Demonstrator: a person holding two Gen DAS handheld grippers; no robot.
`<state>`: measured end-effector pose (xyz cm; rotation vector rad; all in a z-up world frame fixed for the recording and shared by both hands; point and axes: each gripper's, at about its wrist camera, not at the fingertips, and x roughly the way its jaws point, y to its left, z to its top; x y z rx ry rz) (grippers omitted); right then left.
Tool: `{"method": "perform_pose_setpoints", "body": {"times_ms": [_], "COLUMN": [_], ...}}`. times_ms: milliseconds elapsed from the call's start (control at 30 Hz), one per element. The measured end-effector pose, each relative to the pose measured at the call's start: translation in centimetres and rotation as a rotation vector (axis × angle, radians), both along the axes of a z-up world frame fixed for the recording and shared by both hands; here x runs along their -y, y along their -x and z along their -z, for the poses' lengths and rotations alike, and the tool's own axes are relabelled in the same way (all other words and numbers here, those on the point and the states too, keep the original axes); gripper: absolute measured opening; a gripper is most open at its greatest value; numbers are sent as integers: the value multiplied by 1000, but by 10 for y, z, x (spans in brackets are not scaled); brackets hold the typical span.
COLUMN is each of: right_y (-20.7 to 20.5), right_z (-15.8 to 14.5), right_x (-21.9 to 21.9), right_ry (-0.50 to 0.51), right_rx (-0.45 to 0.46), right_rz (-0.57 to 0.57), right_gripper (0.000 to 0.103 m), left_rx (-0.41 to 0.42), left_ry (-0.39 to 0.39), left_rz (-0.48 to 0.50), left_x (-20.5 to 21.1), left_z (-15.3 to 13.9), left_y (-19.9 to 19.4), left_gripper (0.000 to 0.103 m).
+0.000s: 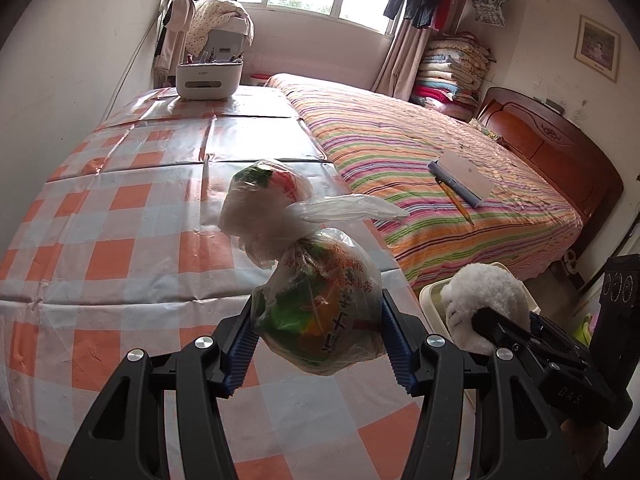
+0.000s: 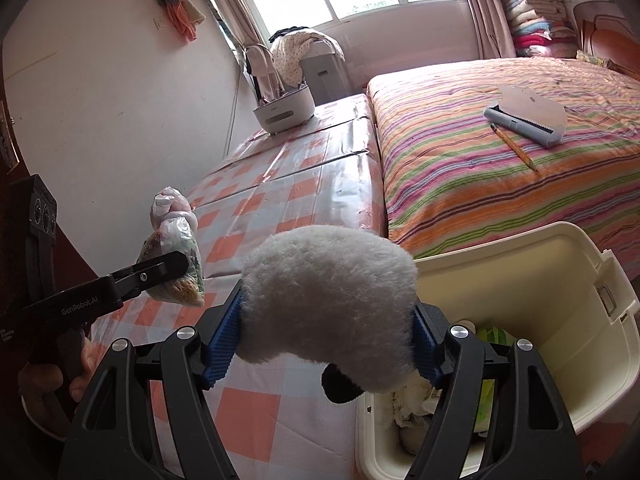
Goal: Collect trash
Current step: 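Carry the plush toy and snack bag over the cream bin with both tools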
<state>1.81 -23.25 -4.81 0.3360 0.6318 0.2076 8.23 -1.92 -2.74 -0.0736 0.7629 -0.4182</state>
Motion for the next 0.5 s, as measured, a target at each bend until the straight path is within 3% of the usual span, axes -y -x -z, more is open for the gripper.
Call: {"method": "perform_pose_setpoints", "body": {"times_ms": [500], "right_y": [28], "right_z": [3], "right_x": [51], "right_ry": [15], "right_rx": [33], "right_rz": [183], "right_gripper": [72], "left_rx": [10], "left_ry": [18], "left_rz": [119], "left_x": [47], "left_z": [-5], "left_y": [23], "left_gripper": [55]}}
